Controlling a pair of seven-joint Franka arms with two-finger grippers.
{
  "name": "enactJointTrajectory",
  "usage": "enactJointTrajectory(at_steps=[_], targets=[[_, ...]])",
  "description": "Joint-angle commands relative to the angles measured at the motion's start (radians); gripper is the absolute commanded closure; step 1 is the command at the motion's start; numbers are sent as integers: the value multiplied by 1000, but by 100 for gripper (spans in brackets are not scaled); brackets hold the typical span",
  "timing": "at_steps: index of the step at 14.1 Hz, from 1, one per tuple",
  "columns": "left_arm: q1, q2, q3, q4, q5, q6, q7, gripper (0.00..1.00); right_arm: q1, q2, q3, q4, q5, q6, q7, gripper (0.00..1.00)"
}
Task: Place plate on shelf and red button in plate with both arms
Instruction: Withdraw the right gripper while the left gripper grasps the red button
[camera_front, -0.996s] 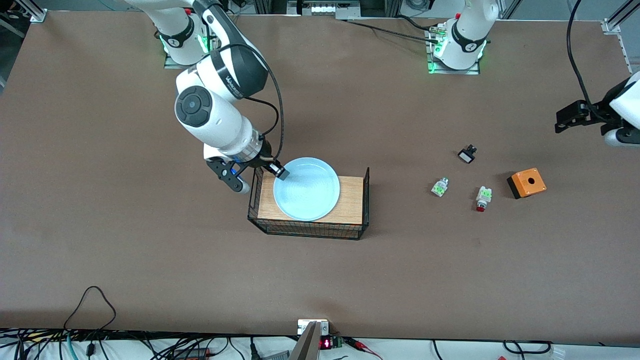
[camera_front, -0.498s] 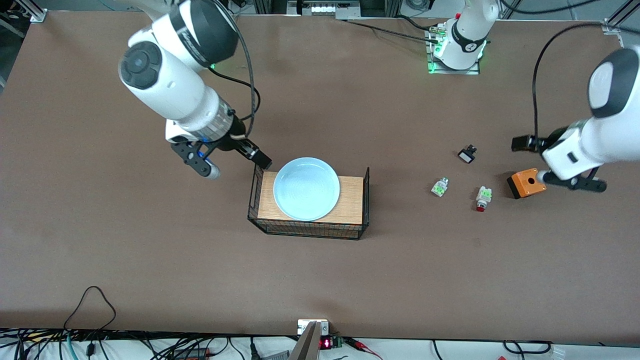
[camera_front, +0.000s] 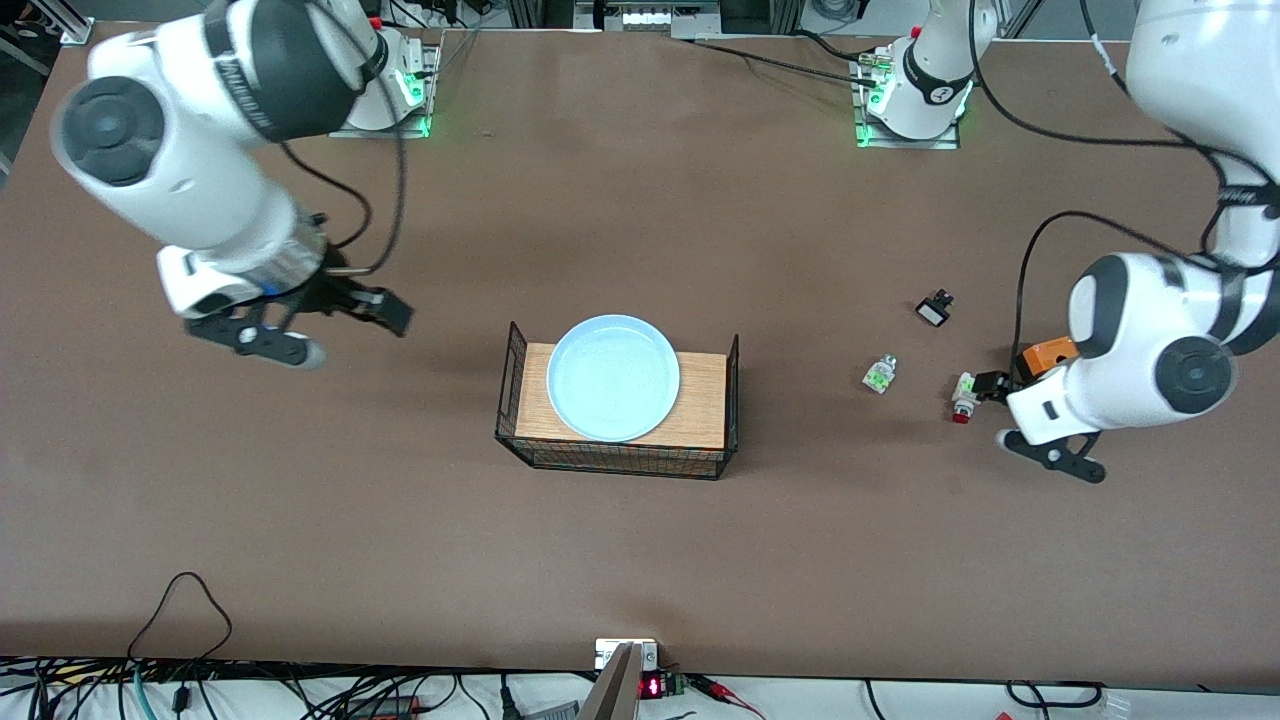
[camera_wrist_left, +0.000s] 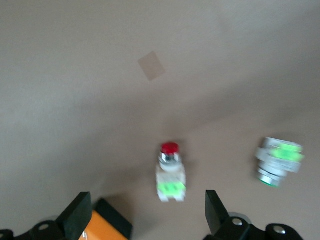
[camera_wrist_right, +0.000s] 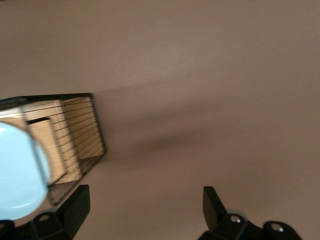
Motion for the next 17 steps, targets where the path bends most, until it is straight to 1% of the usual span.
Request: enactJointTrajectory(at_steps=[1, 2, 3, 4, 6, 9, 10, 11, 12, 14, 15, 16, 17], targets=[[1, 0, -2, -53, 41, 49, 22, 0, -128, -28, 16, -3, -14, -47, -172, 0], [1, 7, -2, -73, 41, 55, 20, 0, -169, -34, 16, -4, -13, -51, -244, 0], [7, 12, -2, -102, 41, 93, 20, 0, -205, -37, 14, -4, -13, -54, -310, 0], [5, 6, -2, -151, 41, 145, 20, 0, -243, -47, 14, -7, -13, -56, -383, 0], [7, 7, -2, -203, 41, 220, 20, 0, -298, -76, 14, -32, -11, -62, -491, 0], [7, 9, -2, -231, 41, 259, 20, 0, -322, -125, 14, -32, -14, -115, -515, 0], [7, 15, -1, -231, 41, 262, 22, 7, -325, -143, 14, -35, -14, -169, -507, 0], [8, 26, -1, -231, 41, 272, 22, 15, -325, -154, 14, -43, -14, -194, -505, 0], [10, 27, -1, -231, 41, 274, 20, 22, -325, -169, 14, -75, -16, -166, -505, 0], [10, 27, -1, -233, 41, 274, 19, 41, -323, -233, 14, -192, -20, -61, -525, 0], [10, 29, -1, -233, 39, 273, 17, 49, -323, -263, 14, -237, -25, -36, -525, 0], [13, 29, -1, -230, 39, 273, 17, 53, -322, -266, 16, -233, -29, -45, -531, 0], [13, 29, -1, -228, 41, 273, 17, 60, -322, -266, 16, -227, -40, -54, -545, 0]])
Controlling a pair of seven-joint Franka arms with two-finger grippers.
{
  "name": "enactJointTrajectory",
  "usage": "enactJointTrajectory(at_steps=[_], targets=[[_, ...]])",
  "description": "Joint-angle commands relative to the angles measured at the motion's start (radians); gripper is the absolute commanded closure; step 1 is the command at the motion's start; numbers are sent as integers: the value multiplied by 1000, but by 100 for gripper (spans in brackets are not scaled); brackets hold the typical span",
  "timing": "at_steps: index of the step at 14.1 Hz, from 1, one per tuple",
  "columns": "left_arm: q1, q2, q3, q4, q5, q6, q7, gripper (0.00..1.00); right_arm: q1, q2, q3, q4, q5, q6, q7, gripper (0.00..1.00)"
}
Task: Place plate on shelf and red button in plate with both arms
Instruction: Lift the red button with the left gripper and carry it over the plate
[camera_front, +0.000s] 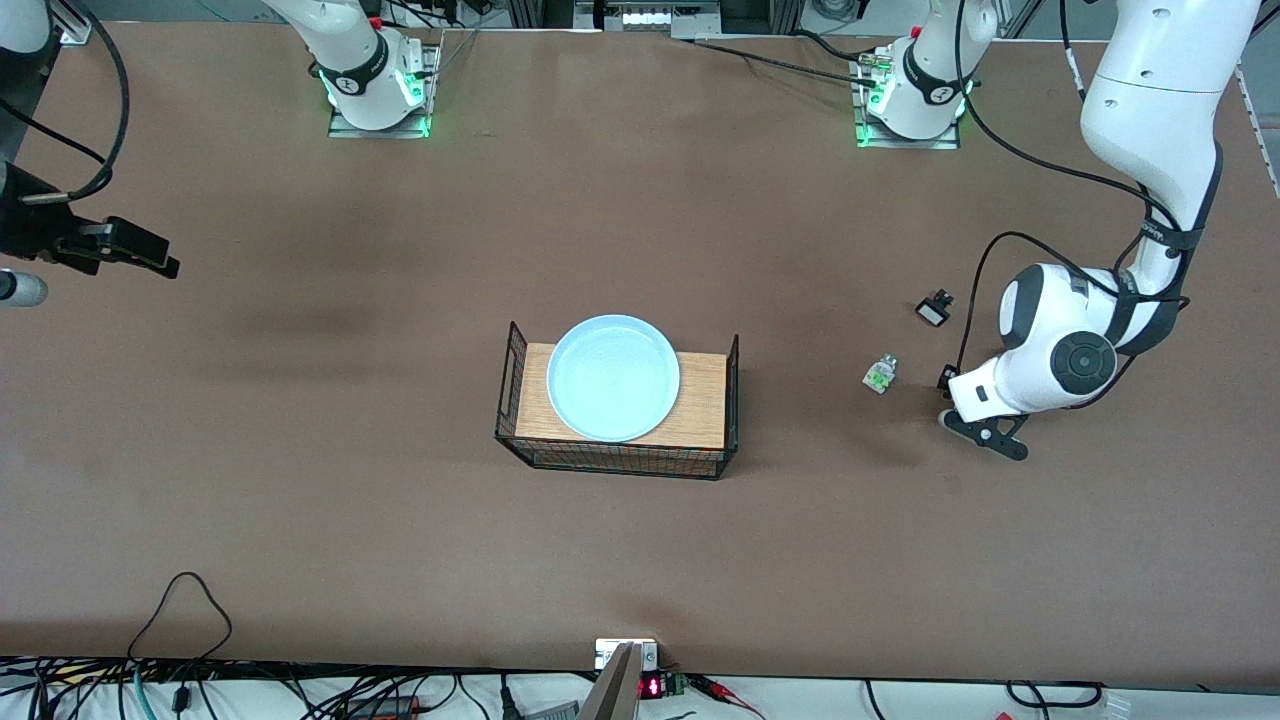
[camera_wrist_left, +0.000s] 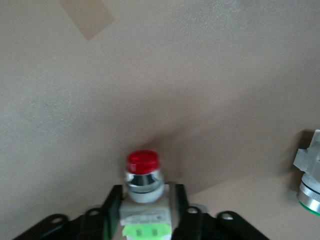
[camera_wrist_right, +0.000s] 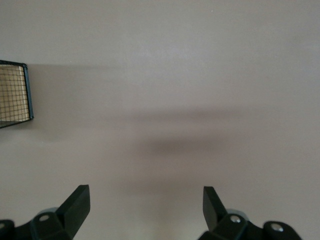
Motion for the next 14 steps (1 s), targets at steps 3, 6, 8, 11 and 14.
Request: enactJointTrajectory(at_steps=[3, 6, 8, 11, 14], targets=[[9, -8, -2, -1, 18, 5, 14, 76, -9, -63, 12, -44, -28, -22, -45, 0], [9, -37, -3, 24, 18, -13, 14, 79, -9, -61, 14, -41, -25, -23, -10, 0], [6, -76, -6, 86, 18, -97, 15, 79, 0, -61, 24, -32, -30, -26, 36, 0], [-1, -96, -71, 265, 12, -314, 9, 79, 0, -55, 23, -18, -25, -31, 28, 0], [-49, -88, -109, 457, 6, -499, -72, 79, 4, -55, 25, -16, -30, -30, 25, 0]])
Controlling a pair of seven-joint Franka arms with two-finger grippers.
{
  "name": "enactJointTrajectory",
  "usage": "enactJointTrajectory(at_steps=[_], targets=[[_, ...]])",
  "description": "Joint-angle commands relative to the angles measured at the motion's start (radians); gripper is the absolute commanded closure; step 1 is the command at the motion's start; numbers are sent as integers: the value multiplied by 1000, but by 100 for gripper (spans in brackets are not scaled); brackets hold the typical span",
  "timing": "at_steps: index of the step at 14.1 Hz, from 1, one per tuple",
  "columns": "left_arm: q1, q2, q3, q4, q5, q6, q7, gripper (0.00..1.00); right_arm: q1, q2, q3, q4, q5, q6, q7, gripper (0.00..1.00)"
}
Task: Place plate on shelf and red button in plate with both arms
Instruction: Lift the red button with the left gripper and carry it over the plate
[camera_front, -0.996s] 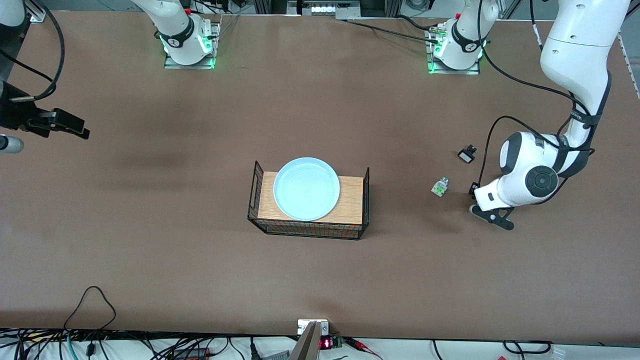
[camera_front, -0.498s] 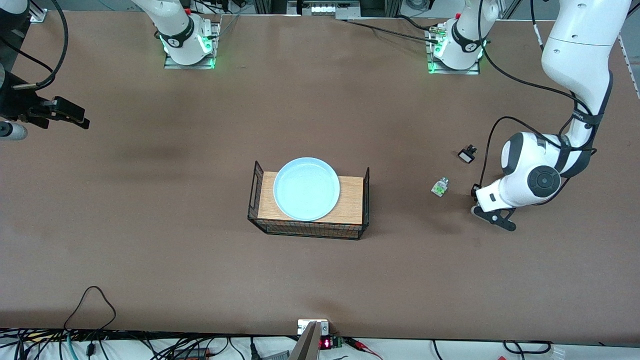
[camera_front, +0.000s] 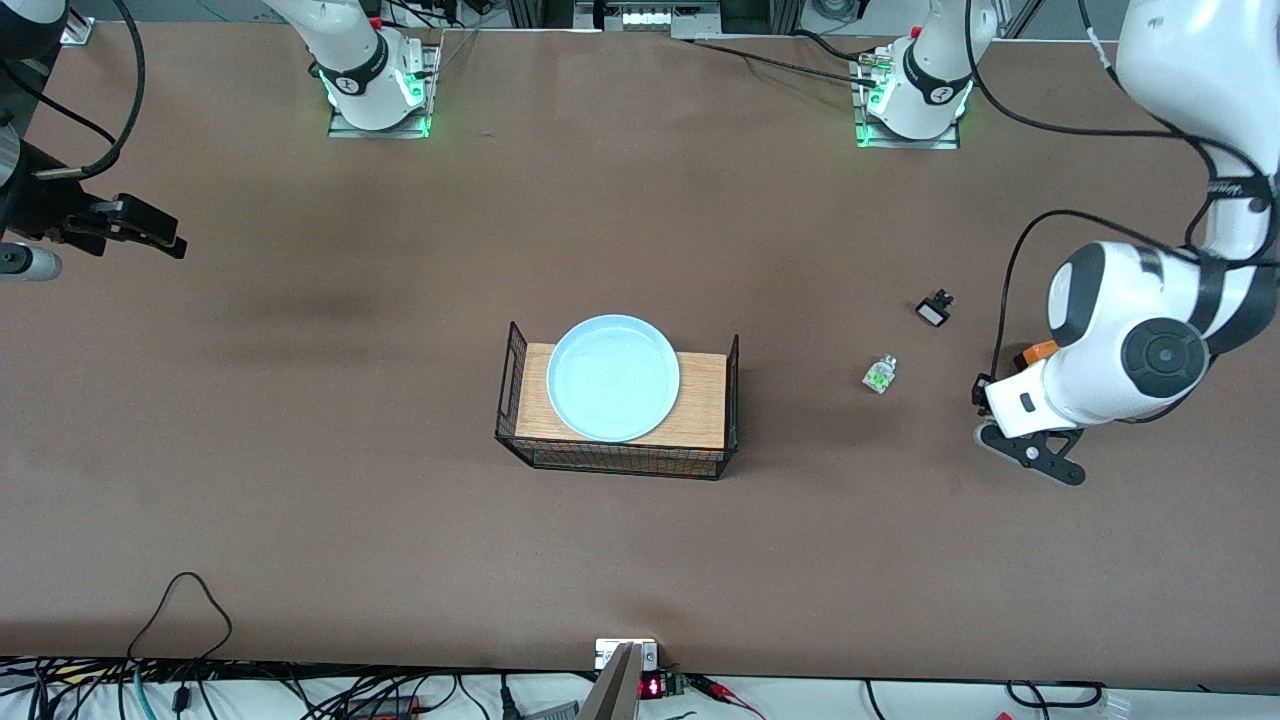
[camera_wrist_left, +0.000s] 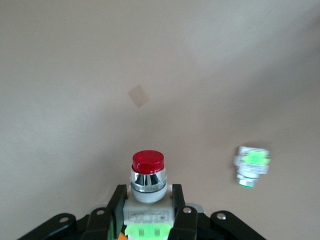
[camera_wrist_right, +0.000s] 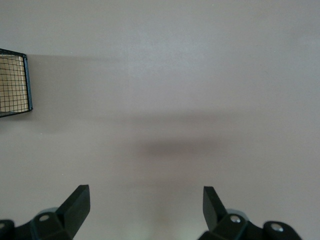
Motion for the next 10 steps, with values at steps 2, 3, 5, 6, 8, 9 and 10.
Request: enactJointTrajectory(at_steps=[2, 3, 5, 6, 8, 9, 10], targets=[[-74, 14, -21, 152, -78, -153, -113, 79, 2, -14, 6, 13, -15, -10, 8, 0], [-84, 5, -24, 159, -145, -167, -141, 79, 2, -14, 6, 17, -15, -10, -11, 0], [-87, -15, -55, 160, -248, -193, -194, 79, 2, -18, 6, 18, -14, -18, -43, 0], [-88, -26, -93, 163, -282, -193, -242, 79, -1, -18, 4, 18, -14, -36, -42, 0], [-119, -24, -180, 221, -284, -193, -431, 79, -1, -18, 3, 18, -14, -47, -37, 0], [-148, -17, -190, 263, -287, -193, -524, 79, -1, -18, 3, 18, -12, -50, -32, 0], [-191, -8, -190, 299, -292, -191, -603, 79, -1, -18, 3, 18, -12, -50, -31, 0]])
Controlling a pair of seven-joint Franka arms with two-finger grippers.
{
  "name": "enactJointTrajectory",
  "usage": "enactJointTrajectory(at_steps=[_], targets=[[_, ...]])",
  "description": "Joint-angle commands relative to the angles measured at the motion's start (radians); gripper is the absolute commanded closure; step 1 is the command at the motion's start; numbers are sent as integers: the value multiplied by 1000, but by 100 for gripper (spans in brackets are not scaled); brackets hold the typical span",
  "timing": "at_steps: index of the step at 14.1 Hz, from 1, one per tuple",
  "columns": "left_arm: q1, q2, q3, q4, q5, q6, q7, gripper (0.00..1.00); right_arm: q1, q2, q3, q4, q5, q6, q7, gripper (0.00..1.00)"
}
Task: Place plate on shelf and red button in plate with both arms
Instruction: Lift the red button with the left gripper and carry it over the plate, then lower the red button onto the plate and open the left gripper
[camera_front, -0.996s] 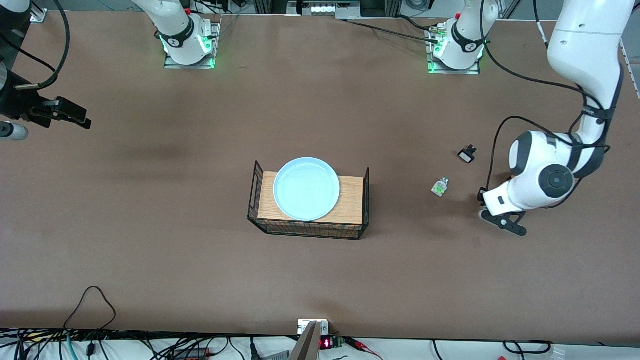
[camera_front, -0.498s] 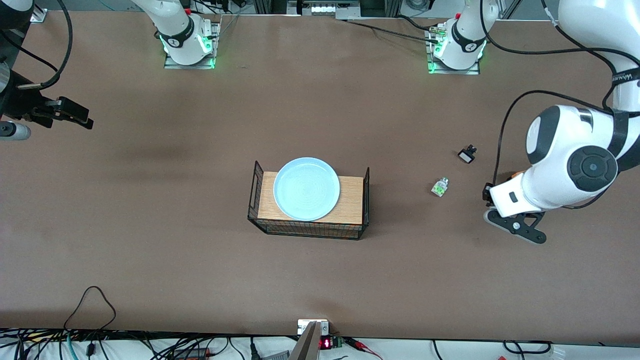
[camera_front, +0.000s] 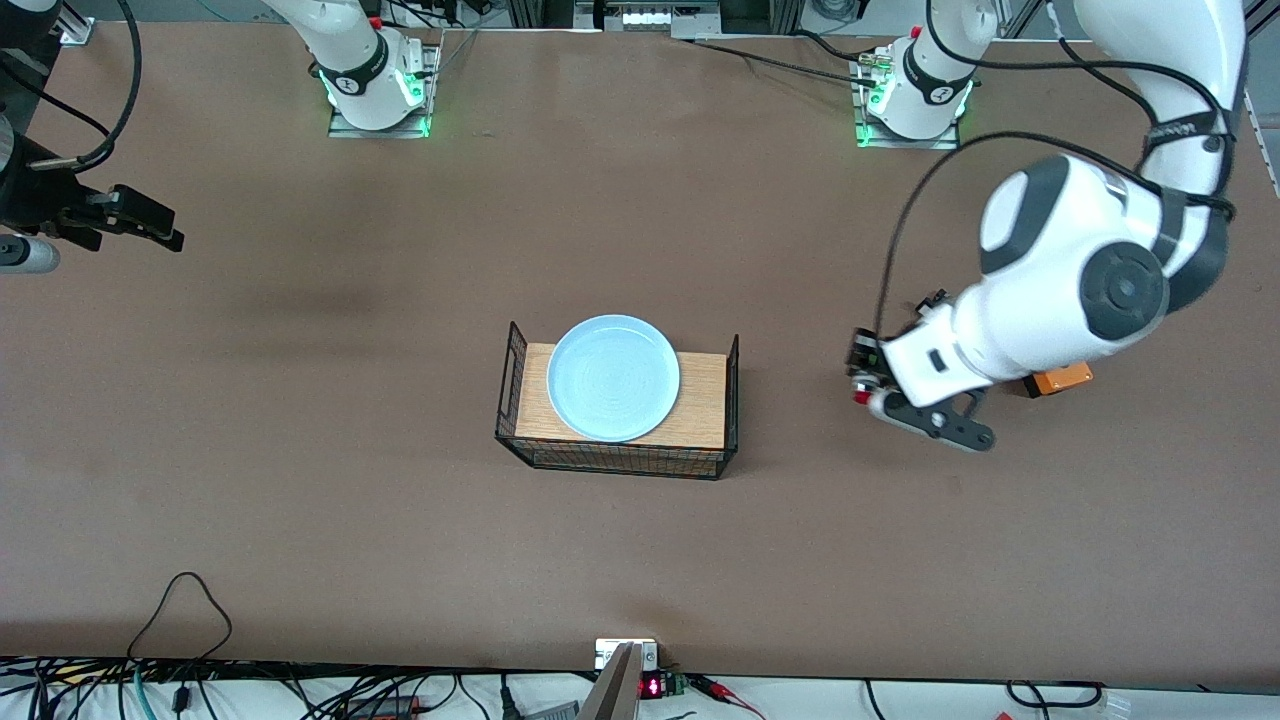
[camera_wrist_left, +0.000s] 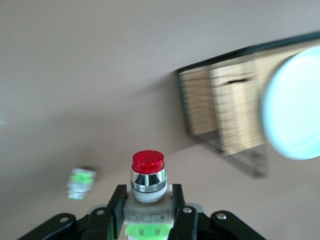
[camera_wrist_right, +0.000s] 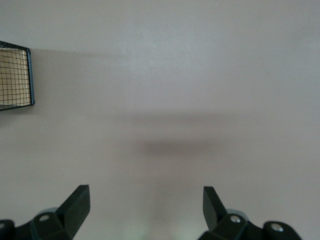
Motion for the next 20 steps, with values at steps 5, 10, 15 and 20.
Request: enactJointTrajectory(at_steps=[5, 10, 15, 20], targets=[[-289, 86, 16, 158, 13, 23, -472, 79, -3, -10, 2, 11, -14, -18, -6, 0], [-358, 213, 27, 178, 152, 217, -545, 78, -6, -6, 1, 15, -15, -17, -5, 0], [-412, 293, 30, 169, 155, 413, -577, 78, -6, -6, 1, 15, -15, -12, -5, 0], [-422, 309, 33, 158, 158, 428, -577, 53, -4, -6, 2, 15, -14, -17, -5, 0]])
